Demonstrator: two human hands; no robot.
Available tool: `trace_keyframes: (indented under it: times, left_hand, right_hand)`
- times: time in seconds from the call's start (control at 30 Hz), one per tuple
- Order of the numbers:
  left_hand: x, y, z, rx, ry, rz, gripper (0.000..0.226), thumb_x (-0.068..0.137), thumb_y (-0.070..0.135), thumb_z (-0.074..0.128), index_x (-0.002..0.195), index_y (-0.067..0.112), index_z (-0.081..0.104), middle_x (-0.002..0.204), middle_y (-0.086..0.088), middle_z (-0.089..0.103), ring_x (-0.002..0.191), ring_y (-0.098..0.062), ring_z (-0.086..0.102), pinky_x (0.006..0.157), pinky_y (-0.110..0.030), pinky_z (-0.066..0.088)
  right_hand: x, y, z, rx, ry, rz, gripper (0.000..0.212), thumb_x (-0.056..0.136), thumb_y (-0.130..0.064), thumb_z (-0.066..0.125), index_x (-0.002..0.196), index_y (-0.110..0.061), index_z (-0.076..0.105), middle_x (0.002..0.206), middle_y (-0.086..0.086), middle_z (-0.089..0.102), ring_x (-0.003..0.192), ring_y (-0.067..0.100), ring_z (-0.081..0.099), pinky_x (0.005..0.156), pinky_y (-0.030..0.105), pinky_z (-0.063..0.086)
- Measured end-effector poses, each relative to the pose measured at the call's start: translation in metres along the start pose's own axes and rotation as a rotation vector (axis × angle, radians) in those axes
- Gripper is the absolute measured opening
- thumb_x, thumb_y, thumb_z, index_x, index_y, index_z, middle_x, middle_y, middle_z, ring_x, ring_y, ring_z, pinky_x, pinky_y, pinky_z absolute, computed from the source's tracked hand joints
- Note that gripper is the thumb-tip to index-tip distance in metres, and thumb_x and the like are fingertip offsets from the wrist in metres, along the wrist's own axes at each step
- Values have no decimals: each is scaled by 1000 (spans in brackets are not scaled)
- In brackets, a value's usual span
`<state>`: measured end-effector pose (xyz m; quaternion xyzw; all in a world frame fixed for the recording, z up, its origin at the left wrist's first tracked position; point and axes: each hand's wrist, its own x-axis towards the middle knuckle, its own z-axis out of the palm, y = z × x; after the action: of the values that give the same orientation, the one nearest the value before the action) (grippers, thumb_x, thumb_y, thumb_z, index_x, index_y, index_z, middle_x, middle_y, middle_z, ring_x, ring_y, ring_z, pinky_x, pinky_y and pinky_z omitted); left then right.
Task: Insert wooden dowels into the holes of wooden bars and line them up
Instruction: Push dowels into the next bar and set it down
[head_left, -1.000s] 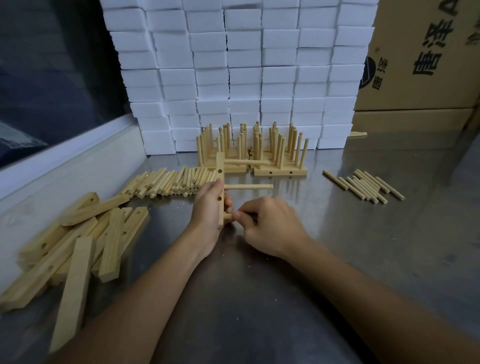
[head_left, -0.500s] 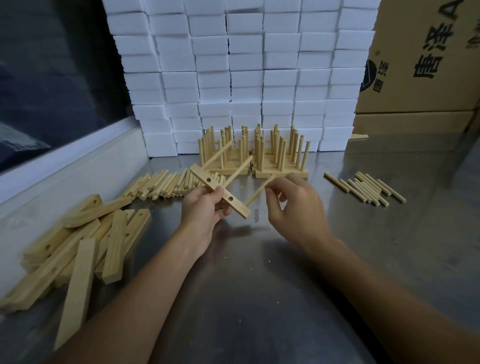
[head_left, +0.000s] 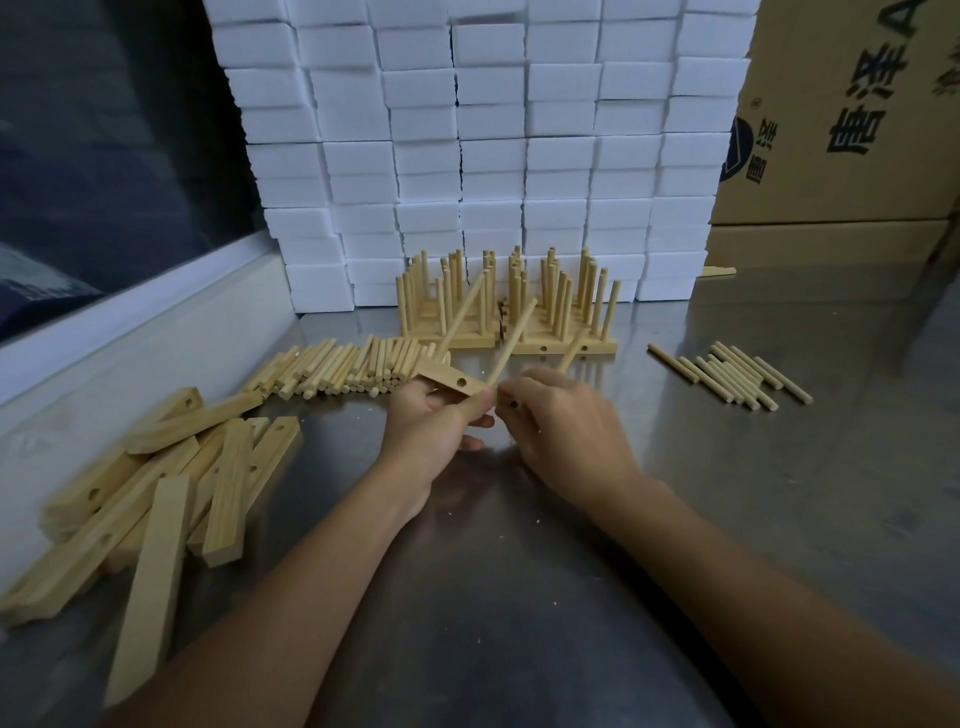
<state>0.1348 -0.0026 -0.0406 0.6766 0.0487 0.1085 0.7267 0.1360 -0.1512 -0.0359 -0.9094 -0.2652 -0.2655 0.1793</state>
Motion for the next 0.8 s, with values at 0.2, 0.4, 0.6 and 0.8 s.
trace_keyframes:
  times: [0.2,0.4,0.6,0.8]
  left_hand:
    - [1,-3,-1,8,2,6,19,83,15,79,98,10,68,87,-4,77,75,-16,74,51,-20,51]
    - [5,0,-2,-103,95,-44,38,85,14,77,115,10,54,102,-15,70,78,-22,72,52,-25,54]
    - [9,2,-7,-176,108,-73,30,93,10,66,117,-5,56,82,-14,59,53,-18,59,49,-27,55]
    - [9,2,-7,-177,116,-78,27,94,12,65,116,-3,58,77,-12,58,52,-18,58,47,-27,52]
  right_hand:
    - [4,4,5,-155,-76,-49,20,101,-17,51,119,-14,57,116,5,57,81,29,63,67,41,54]
    - [4,22,4,-252,-116,30,21,101,-17,50,122,-16,50,122,5,52,87,25,62,70,40,55]
    - [3,43,-2,-263,-115,177,19,103,-22,48,117,-19,60,117,2,57,90,25,60,63,33,43]
    - [6,50,-2,-196,-125,293,19,99,-22,57,110,-22,71,111,1,63,94,27,61,67,33,45]
